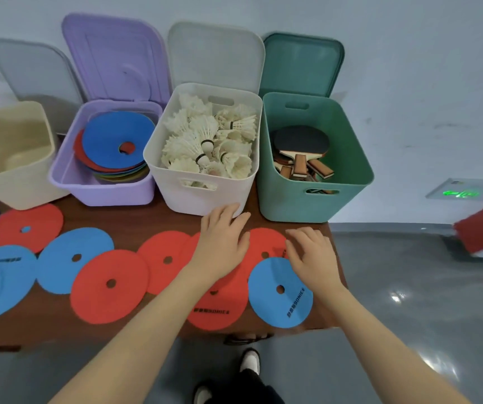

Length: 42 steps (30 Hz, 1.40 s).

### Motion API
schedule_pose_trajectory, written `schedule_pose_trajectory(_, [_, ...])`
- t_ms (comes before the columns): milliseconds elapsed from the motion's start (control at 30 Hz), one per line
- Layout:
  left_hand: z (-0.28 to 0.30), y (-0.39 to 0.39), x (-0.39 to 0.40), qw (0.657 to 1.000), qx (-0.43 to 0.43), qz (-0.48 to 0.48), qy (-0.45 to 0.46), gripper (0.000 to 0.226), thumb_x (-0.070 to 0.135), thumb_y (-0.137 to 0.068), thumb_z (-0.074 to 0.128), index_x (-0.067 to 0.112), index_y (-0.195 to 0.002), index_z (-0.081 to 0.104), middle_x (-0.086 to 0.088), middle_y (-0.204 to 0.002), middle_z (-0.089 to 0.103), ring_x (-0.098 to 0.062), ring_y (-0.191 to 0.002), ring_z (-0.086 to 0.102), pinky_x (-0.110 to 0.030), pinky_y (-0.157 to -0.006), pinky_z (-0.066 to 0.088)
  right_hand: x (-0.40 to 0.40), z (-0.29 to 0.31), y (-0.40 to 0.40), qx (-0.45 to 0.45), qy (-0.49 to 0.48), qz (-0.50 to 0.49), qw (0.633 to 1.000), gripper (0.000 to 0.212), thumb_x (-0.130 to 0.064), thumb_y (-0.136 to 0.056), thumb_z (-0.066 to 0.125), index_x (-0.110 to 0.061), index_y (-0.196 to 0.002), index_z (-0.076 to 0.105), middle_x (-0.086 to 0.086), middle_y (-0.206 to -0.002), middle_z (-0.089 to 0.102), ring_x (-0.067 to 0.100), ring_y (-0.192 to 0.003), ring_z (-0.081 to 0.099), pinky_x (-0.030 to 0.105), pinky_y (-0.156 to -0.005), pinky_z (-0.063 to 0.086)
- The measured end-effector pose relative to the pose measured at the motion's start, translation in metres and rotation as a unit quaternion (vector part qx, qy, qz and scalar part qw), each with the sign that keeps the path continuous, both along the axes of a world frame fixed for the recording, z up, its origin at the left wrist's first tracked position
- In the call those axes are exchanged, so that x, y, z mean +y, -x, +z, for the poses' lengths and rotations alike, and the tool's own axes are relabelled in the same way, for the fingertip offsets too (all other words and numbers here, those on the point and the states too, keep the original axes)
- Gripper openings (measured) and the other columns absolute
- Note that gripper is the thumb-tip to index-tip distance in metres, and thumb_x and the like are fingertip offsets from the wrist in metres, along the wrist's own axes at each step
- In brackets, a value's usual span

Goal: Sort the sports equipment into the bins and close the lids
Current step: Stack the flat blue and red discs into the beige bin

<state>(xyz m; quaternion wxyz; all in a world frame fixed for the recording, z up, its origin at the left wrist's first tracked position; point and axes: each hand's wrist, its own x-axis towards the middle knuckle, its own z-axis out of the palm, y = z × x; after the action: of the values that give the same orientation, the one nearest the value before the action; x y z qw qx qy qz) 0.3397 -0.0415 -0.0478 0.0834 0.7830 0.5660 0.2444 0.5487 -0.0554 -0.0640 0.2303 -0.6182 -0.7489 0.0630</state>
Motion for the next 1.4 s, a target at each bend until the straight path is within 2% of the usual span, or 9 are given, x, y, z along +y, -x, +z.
schedule_pose_trajectory(100, [-0.015,0.001,-0.016,0.998,0.032,-0.013,0.060,0.043,0.031,-0.089,0.044,0.016,-0.128,0.053,-0.007,-0.135,0.047,-0.028,-0.124,0.039,-0.044,-0.099,0.030,-0.010,-0.020,-0.007,-0.043,0.116,-0.029,0.992,0.033,-0.033,-0.091,0.053,-0.015,-0.119,0.059,0.001,-0.114,0.057,0.023,-0.102,0.052,0.032,-0.085,0.035])
schedule_pose_trajectory(267, [-0.056,-0.010,-0.037,0.967,0.135,-0.019,0.216,0.051,0.039,-0.094,0.040,0.022,-0.141,0.033,-0.002,-0.148,0.029,-0.022,-0.134,0.021,-0.040,-0.106,0.018,-0.018,-0.050,-0.017,-0.157,0.273,-0.059,0.947,0.072,-0.060,-0.084,0.050,-0.020,-0.140,0.032,0.005,-0.144,0.030,0.029,-0.128,0.031,0.040,-0.105,0.025])
schedule_pose_trajectory(500, [-0.082,-0.047,-0.054,0.931,0.178,-0.052,0.315,0.071,0.045,-0.091,0.046,0.025,-0.149,0.009,-0.007,-0.157,0.002,-0.028,-0.141,0.006,-0.043,-0.111,0.012,-0.036,-0.074,-0.022,-0.140,0.276,-0.091,0.947,0.088,-0.072,-0.080,0.043,-0.019,-0.146,0.020,0.011,-0.153,0.018,0.031,-0.136,0.022,0.041,-0.109,0.019])
schedule_pose_trajectory(633, [-0.092,-0.054,-0.059,0.929,0.193,-0.041,0.313,0.070,0.044,-0.093,0.046,0.028,-0.149,0.006,-0.005,-0.157,-0.008,-0.029,-0.142,-0.004,-0.046,-0.112,0.009,-0.039,-0.079,-0.025,-0.071,0.255,-0.111,0.958,0.084,-0.069,-0.078,0.051,-0.023,-0.143,0.028,0.009,-0.146,0.028,0.031,-0.131,0.028,0.043,-0.106,0.023])
schedule_pose_trajectory(800, [-0.092,-0.062,-0.061,0.945,0.139,-0.031,0.294,0.073,0.034,-0.090,0.054,0.031,-0.148,0.010,-0.004,-0.154,0.001,-0.027,-0.139,0.006,-0.041,-0.110,0.010,-0.045,-0.079,-0.028,-0.092,0.241,-0.111,0.960,0.076,-0.059,-0.084,0.052,-0.023,-0.145,0.024,0.010,-0.128,0.037,0.029,-0.108,0.041,0.038,-0.090,0.032])
schedule_pose_trajectory(967, [-0.091,-0.061,-0.065,0.966,-0.045,-0.042,0.252,0.074,0.007,-0.086,0.056,0.019,-0.148,0.018,-0.005,-0.147,0.015,-0.024,-0.132,0.025,-0.032,-0.109,0.023,-0.052,-0.075,-0.035,0.022,0.196,-0.088,0.976,0.053,-0.013,-0.089,0.057,-0.017,-0.139,0.040,0.010,-0.115,0.045,0.026,-0.095,0.044,0.037,-0.085,0.038])
schedule_pose_trajectory(1100, [-0.080,-0.055,-0.070,0.960,-0.162,0.023,0.227,0.070,0.000,-0.084,0.054,0.017,-0.145,0.025,-0.005,-0.142,0.020,-0.019,-0.132,0.023,-0.027,-0.110,0.025,-0.054,-0.068,-0.026,0.108,0.165,-0.056,0.979,0.047,-0.006,-0.088,0.056,-0.015,-0.133,0.048,0.004,-0.108,0.048,0.021,-0.089,0.050,0.037,-0.078,0.047])
schedule_pose_trajectory(1233, [-0.077,-0.018,-0.076,0.972,-0.125,0.101,0.171,0.071,0.001,-0.079,0.060,0.013,-0.143,0.031,-0.012,-0.137,0.029,-0.027,-0.122,0.031,-0.027,-0.100,0.028,-0.047,-0.066,0.010,0.133,0.195,-0.009,0.972,0.046,-0.010,-0.089,0.056,-0.017,-0.133,0.046,0.003,-0.113,0.048,0.020,-0.087,0.051,0.039,-0.078,0.048])
schedule_pose_trajectory(1400, [-0.084,0.023,-0.085,0.951,-0.057,0.200,0.228,0.076,0.012,-0.084,0.061,0.014,-0.147,0.019,-0.013,-0.144,0.021,-0.031,-0.125,0.028,-0.036,-0.106,0.027,-0.041,-0.074,0.066,0.122,0.250,0.007,0.961,0.053,-0.011,-0.087,0.058,-0.013,-0.137,0.041,0.009,-0.123,0.045,0.030,-0.108,0.049,0.044,-0.092,0.041])
